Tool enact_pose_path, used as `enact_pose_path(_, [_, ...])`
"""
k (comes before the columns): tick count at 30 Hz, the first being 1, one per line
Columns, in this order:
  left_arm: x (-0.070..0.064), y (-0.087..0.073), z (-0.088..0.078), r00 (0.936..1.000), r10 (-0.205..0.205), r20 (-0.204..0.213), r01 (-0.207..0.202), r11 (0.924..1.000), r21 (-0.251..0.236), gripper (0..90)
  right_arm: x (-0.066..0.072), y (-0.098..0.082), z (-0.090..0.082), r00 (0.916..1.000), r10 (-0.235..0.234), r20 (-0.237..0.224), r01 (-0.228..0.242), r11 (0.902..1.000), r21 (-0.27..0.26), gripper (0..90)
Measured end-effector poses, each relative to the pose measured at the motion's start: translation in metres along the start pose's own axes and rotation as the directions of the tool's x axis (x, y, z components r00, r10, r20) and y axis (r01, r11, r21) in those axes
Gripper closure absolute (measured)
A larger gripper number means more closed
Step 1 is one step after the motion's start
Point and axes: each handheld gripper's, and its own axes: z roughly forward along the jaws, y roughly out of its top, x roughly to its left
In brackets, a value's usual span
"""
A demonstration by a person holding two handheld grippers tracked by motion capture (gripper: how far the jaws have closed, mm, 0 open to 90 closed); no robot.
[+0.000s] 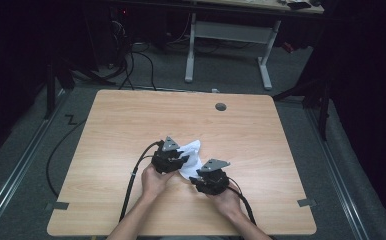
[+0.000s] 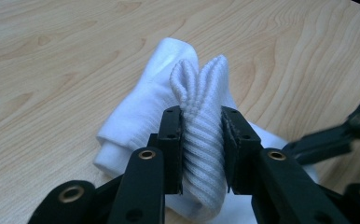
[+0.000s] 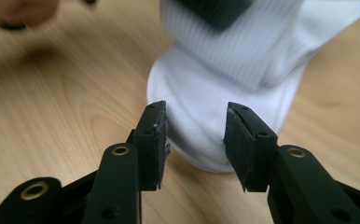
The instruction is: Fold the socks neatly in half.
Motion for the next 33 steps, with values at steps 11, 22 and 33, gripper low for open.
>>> enact_pose_path(11, [-0.004,0.000,0.007,0.9999,-0.006,0.011,0.006,0.9995,0.030,64.1,0.009,0.008,0.020,0.9976,-0.011,0.069,0.014,0.9994,-0.032,60.0])
enact_pose_path(22, [-0.001,0.000,-0.021,0.9949,-0.086,0.053,0.088,0.9947,-0.052,45.2,-0.002,0.004,-0.016,0.9992,0.028,0.027,-0.025,0.9943,-0.103,60.5])
enact_pose_path(33, [-0.012,-0.010,-0.026,0.9950,-0.099,0.010,0.099,0.9951,-0.006,44.4,-0.026,0.014,-0.030,0.9968,0.079,-0.005,-0.079,0.9831,-0.165,72.5])
